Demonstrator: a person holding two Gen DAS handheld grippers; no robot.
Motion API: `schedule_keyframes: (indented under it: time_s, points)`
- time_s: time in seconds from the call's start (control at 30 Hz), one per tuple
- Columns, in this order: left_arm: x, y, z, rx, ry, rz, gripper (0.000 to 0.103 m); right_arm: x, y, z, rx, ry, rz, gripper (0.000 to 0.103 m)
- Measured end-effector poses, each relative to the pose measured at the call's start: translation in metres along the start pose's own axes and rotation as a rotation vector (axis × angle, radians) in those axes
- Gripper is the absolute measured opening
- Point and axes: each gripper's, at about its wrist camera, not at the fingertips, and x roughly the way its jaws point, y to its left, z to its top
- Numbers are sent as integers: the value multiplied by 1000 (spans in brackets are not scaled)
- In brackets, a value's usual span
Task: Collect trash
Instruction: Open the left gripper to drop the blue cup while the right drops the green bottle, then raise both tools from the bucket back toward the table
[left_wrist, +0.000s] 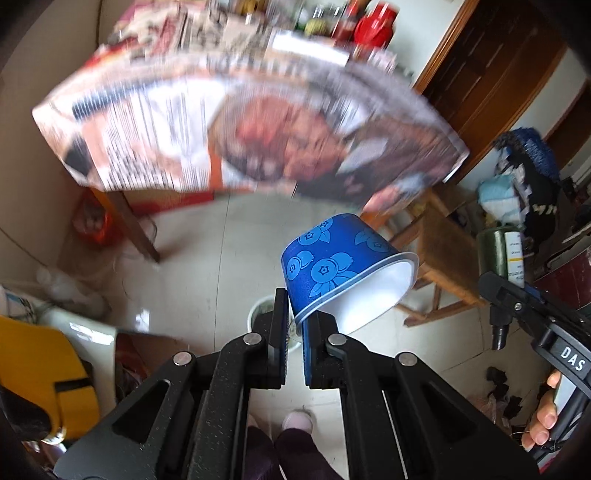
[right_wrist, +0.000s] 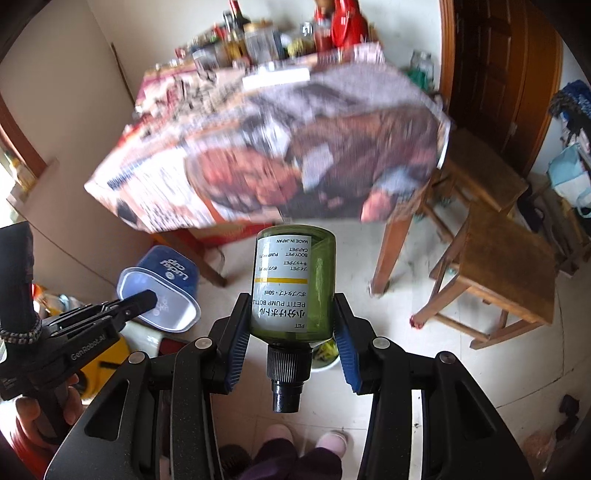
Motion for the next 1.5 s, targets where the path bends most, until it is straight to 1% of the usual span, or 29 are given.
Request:
schedule_keyframes:
  time_s: [0.1,0.17,0.3,0.47,0.53,0.57,0.6,0.7,0.83,0.87,0.9,0.93,0.97,1.1,1.23,1.37,1.5]
  points:
    - [44,10,-16,-14,48,22,5,47,-13,-16,9,54,8,39]
    - [72,16,-28,-22,84,41,5,71,-21,-25,17,80,14,39]
    - [133,32,-51,-49,181,53,5,117,-31,-41,20,126,21,39]
    - [186,42,-66,-36,230,70,5,166,-40,-51,30,156,55,41]
    - [203,44,-68,-31,241,73,5,186,-43,-52,31,197,78,52]
    - [211,44,-68,-29,248,75,5,194,-44,-53,35,213,81,59]
    - [220,45,-69,-30,261,77,5,203,-46,-55,40,231,68,61]
    - [247,44,-70,-40,306,65,5,214,-53,-59,55,262,53,61]
    - [271,38,-66,-27,343,46,6,217,-65,-61,90,275,46,61]
    - [276,36,-65,-28,355,38,10,218,-68,-61,96,277,38,61]
    - [284,34,-65,-29,383,25,16,218,-69,-61,98,280,31,61]
    - [291,32,-64,-31,415,12,31,217,-72,-62,101,283,22,61]
    - [296,30,-64,-34,442,13,40,217,-74,-61,104,286,16,61]
    - [296,26,-62,-21,446,34,41,212,-77,-57,112,286,1,61]
    - [275,24,-54,-18,422,33,41,198,-73,-48,108,270,-7,61]
    - [241,19,-39,-6,388,47,41,172,-63,-32,103,242,-2,61]
    - [187,11,-18,16,329,66,41,134,-48,-13,90,205,5,61]
